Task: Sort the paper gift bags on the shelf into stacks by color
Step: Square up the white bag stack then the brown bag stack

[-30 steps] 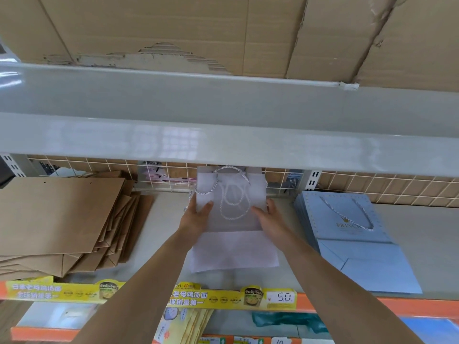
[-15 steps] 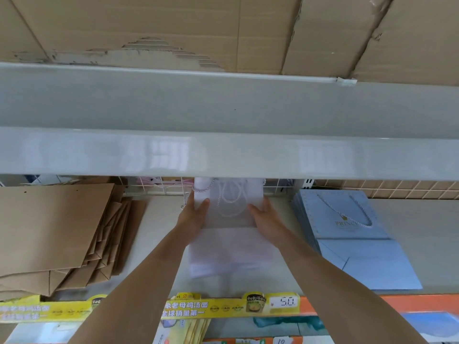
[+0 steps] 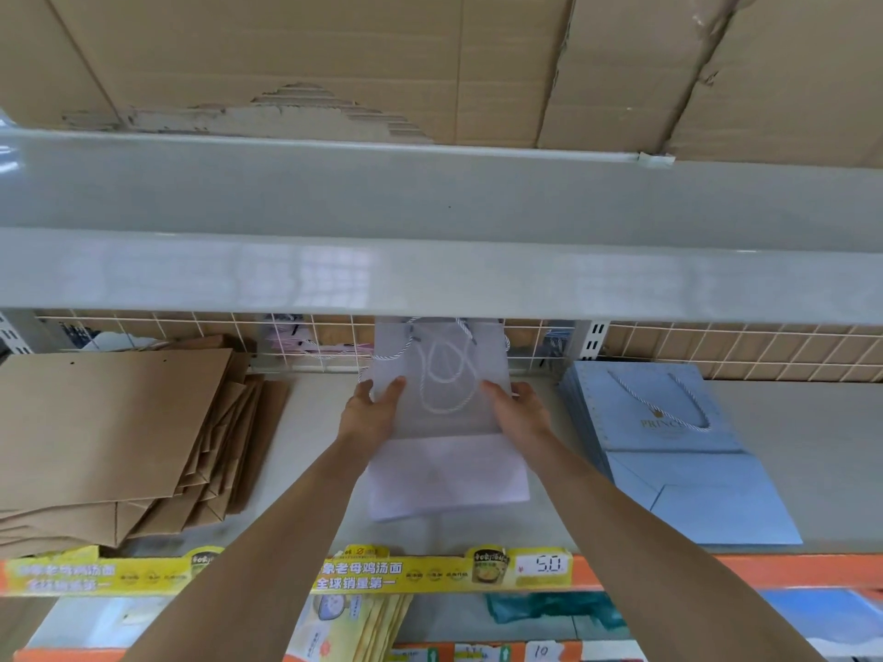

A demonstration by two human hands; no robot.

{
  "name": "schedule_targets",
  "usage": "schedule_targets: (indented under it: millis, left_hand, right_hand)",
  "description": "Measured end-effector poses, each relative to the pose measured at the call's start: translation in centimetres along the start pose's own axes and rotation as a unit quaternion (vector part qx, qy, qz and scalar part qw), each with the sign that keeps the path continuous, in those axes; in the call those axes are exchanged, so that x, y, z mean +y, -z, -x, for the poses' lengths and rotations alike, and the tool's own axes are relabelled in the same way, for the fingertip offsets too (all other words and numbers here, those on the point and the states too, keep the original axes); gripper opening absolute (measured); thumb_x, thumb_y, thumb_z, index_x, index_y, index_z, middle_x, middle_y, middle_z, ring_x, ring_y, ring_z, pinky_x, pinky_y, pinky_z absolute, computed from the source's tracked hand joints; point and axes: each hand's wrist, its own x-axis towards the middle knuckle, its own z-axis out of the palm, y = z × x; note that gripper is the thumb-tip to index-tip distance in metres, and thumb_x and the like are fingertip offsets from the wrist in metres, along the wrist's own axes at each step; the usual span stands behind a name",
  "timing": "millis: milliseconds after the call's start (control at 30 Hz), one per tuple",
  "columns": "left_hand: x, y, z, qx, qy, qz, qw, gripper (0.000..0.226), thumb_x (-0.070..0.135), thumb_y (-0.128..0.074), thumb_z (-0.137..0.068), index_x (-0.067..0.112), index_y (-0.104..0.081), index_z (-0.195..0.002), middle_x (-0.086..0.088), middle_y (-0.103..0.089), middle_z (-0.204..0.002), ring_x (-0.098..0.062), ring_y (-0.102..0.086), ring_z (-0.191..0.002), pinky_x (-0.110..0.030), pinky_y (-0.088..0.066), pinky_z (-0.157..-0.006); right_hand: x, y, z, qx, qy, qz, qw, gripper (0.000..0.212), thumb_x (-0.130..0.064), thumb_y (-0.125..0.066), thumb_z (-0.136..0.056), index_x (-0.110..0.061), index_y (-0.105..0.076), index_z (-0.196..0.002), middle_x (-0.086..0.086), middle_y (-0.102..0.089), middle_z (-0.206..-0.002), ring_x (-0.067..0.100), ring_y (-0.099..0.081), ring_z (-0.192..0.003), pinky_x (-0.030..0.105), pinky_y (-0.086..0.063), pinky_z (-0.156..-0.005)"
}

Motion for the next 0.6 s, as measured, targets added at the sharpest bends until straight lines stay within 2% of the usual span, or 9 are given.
schedule_targets:
  millis: [133,300,400,467,533,600]
  left_hand:
    - [0.3,0.0,0.4,0.0,0.012,0.001,1.0,0.075,0.058,-0.052,-0.089,0.015,-0.033,-0.148,-0.012,-0.044,-0.146,-0.032,-0.044,-0.131,-0.04,-0.036,-0.108]
    - [0.3,0.4,0.5,0.004,0.024,0.028,0.999,0.076,0.058,-0.054,-0.089,0.015,-0.033,-0.148,-0.012,-0.044,-0.146,-0.031,-0.045,-0.131,-0.039,-0.035,-0.106]
    - [0.7,0.7,0.7,0.007,0.024,0.043,0.999,0.078,0.057,-0.055,-0.088,0.014,-0.032,-0.148,-0.01,-0.043,-0.147,-0.029,-0.043,-0.133,-0.036,-0.034,-0.105]
    - [1.0,0.9,1.0,0.013,0.019,0.044,0.999,0.076,0.057,-0.055,-0.089,0.014,-0.034,-0.148,-0.01,-0.045,-0.146,-0.029,-0.045,-0.132,-0.034,-0.035,-0.101]
    - [1.3,1.4,1.3,0.026,0.004,0.041,0.999,0.071,0.055,-0.055,-0.09,0.013,-0.039,-0.144,-0.009,-0.048,-0.142,-0.028,-0.047,-0.129,-0.031,-0.036,-0.095]
    - [1.6,2.1,1.5,0.047,-0.024,0.025,0.998,0.058,0.049,-0.056,-0.091,0.012,-0.05,-0.136,-0.007,-0.055,-0.135,-0.027,-0.052,-0.123,-0.028,-0.037,-0.09]
  right_hand:
    - [-0.2,0.6,0.3,0.007,-0.006,-0.019,1.0,0.064,-0.048,-0.063,-0.081,-0.016,-0.045,-0.134,0.002,-0.057,-0.115,0.02,-0.054,-0.096,0.029,-0.04,-0.078]
    - [-0.4,0.9,0.6,0.007,-0.007,-0.022,1.0,0.062,-0.045,-0.062,-0.084,-0.015,-0.045,-0.135,0.0,-0.054,-0.109,0.019,-0.053,-0.097,0.03,-0.04,-0.08]
    - [-0.9,1.2,0.9,0.016,-0.001,-0.013,1.0,0.061,-0.047,-0.062,-0.083,-0.017,-0.046,-0.134,0.004,-0.058,-0.124,0.023,-0.056,-0.107,0.033,-0.044,-0.087]
    - [-1.4,1.4,1.1,0.026,0.007,-0.009,1.0,0.058,-0.047,-0.061,-0.083,-0.018,-0.047,-0.132,0.005,-0.058,-0.126,0.022,-0.056,-0.106,0.031,-0.044,-0.084]
    - [-2.1,1.6,1.4,0.054,0.04,0.017,0.998,0.052,-0.043,-0.06,-0.084,-0.018,-0.049,-0.129,0.006,-0.057,-0.126,0.023,-0.055,-0.102,0.031,-0.044,-0.082]
    - [-3.1,1.7,1.7,0.115,0.114,0.068,0.984,0.044,-0.036,-0.059,-0.086,-0.016,-0.053,-0.125,0.008,-0.055,-0.128,0.026,-0.053,-0.111,0.036,-0.047,-0.088]
